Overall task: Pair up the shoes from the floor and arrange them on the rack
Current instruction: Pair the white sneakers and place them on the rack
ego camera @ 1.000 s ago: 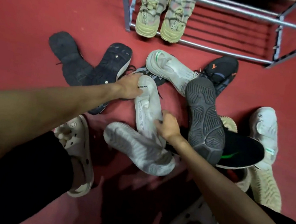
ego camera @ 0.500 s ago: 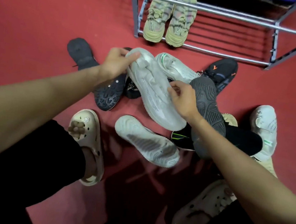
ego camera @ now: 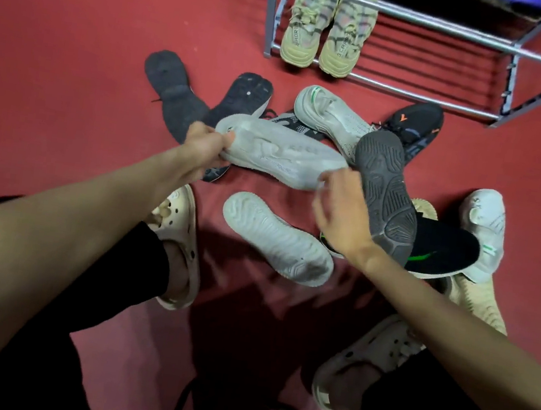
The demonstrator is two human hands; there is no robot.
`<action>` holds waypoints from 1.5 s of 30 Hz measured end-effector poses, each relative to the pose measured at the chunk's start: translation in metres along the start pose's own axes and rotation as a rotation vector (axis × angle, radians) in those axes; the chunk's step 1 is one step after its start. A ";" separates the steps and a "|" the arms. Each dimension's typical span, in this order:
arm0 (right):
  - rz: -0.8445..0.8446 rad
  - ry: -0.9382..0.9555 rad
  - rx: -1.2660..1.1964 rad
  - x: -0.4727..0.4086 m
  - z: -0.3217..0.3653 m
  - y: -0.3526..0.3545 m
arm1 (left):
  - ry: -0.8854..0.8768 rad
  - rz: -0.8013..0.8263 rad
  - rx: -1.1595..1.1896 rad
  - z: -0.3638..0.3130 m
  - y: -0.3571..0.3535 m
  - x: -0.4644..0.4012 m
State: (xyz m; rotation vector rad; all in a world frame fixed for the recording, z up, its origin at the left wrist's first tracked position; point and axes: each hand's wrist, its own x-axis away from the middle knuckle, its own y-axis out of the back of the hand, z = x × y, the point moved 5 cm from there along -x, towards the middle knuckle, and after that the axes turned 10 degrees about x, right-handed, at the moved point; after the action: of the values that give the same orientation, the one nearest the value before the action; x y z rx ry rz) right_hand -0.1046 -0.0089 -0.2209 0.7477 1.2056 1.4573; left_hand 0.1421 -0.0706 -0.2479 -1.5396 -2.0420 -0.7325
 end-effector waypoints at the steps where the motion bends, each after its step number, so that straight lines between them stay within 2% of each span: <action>1: 0.096 0.119 0.055 0.011 0.008 -0.010 | 0.029 -0.016 0.041 0.008 0.004 0.001; 3: 0.361 0.240 0.194 0.030 0.017 -0.042 | 0.076 -0.025 0.107 0.021 0.010 0.003; 6: 0.713 0.125 0.388 0.059 0.018 -0.089 | 0.102 -0.016 0.071 0.035 0.017 0.001; 7: 0.760 0.096 0.470 0.067 0.018 -0.101 | 0.099 -0.013 0.030 0.036 0.019 0.001; 10: 0.740 0.057 0.534 0.074 0.016 -0.121 | 0.103 0.001 -0.023 0.040 0.022 0.002; 12: 0.794 0.050 0.543 0.074 0.017 -0.122 | 0.099 0.001 -0.068 0.041 0.021 0.004; 16: 0.742 0.085 0.560 0.069 0.021 -0.114 | 0.055 -0.025 -0.273 0.039 0.014 0.014; 20: 0.868 -0.069 0.134 0.060 0.023 -0.088 | 0.009 -0.034 -0.513 0.041 0.011 0.019; 23: 0.844 -0.230 -0.302 0.046 0.021 -0.054 | -0.015 0.000 -0.664 0.032 0.005 0.028; 26: 0.817 -0.513 -0.726 0.029 0.014 -0.019 | -0.229 -0.011 -0.768 0.016 -0.001 0.037; 28: 0.870 -0.633 -0.961 0.026 0.012 -0.001 | -0.398 0.040 -0.792 0.008 -0.009 0.044; 31: 0.940 -0.726 -1.255 0.027 -0.001 0.011 | -0.412 0.218 -0.657 0.007 -0.024 0.050; 35: 1.024 -0.957 -1.416 0.038 -0.019 0.015 | -0.264 0.393 -0.565 0.016 -0.039 0.054; 39: 1.151 -0.997 -1.419 0.049 -0.028 0.012 | -0.165 0.488 -0.580 0.027 -0.040 0.054; 43: 1.106 -1.042 -1.415 0.049 -0.036 0.008 | -0.134 0.613 -0.574 0.033 -0.033 0.054; 45: 1.021 -1.098 -1.425 0.047 -0.042 0.003 | -0.168 0.594 -0.576 0.035 -0.027 0.049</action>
State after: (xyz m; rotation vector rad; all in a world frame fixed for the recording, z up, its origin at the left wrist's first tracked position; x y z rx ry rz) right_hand -0.1559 0.0240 -0.2370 0.8512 -1.1891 1.7268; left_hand 0.1021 -0.0185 -0.2458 -2.4459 -1.3869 -1.0116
